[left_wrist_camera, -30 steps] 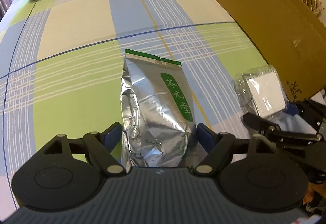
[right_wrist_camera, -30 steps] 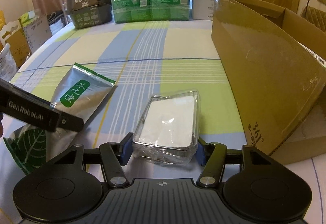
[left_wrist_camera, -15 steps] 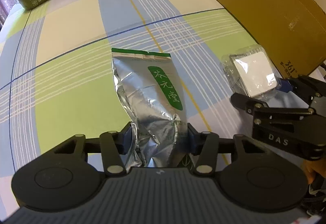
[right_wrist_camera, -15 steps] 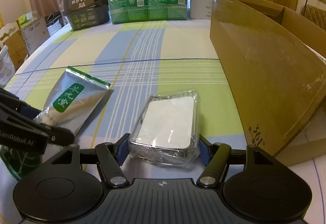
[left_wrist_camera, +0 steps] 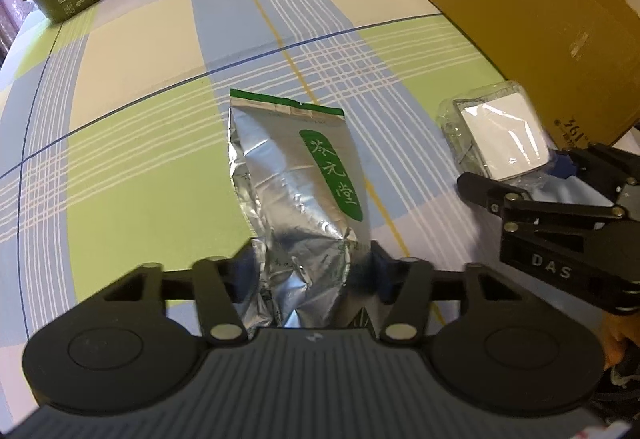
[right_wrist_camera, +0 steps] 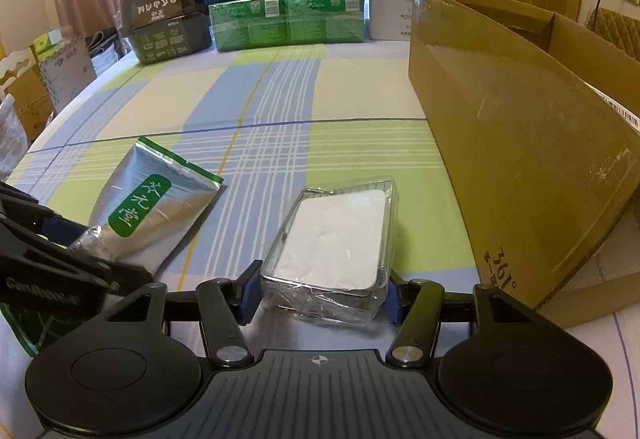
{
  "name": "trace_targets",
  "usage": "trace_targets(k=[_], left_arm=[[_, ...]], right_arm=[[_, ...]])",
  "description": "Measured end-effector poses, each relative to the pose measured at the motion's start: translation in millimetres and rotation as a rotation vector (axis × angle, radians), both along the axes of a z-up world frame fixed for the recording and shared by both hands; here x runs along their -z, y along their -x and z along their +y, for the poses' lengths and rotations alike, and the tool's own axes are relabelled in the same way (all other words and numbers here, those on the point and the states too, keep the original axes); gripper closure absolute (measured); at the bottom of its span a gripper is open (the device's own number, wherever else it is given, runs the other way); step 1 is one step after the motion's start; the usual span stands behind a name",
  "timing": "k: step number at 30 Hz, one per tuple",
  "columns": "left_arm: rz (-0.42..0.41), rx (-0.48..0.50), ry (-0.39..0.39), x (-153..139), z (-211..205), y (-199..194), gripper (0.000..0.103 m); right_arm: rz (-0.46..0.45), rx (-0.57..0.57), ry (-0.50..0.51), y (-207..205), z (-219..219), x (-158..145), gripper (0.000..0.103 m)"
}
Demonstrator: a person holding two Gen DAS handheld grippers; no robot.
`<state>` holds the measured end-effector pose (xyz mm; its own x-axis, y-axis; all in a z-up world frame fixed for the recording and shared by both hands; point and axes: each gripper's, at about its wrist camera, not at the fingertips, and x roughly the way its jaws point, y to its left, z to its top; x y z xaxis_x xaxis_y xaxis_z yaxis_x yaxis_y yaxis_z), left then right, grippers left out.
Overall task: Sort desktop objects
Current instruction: 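Lift the foil packet and white packet up off the table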
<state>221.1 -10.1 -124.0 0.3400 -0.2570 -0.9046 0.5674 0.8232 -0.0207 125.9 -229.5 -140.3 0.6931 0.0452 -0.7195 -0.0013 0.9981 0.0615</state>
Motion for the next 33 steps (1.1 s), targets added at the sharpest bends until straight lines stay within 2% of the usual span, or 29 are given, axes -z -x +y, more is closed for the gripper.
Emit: trace_targets(k=[4, 21, 33], left_arm=[[-0.002, -0.004, -0.012, -5.5, 1.5, 4.6, 0.061], [-0.045, -0.039, 0.032, -56.1, -6.7, 52.2, 0.061], [-0.076, -0.053, 0.096, -85.0, -7.1, 96.2, 0.061]], right_arm=[[-0.008, -0.006, 0.0, 3.4, -2.7, -4.0, 0.048], [-0.034, -0.01, -0.044, 55.3, -17.7, -47.2, 0.048], [-0.065, -0.013, -0.05, 88.5, -29.2, -83.1, 0.048]])
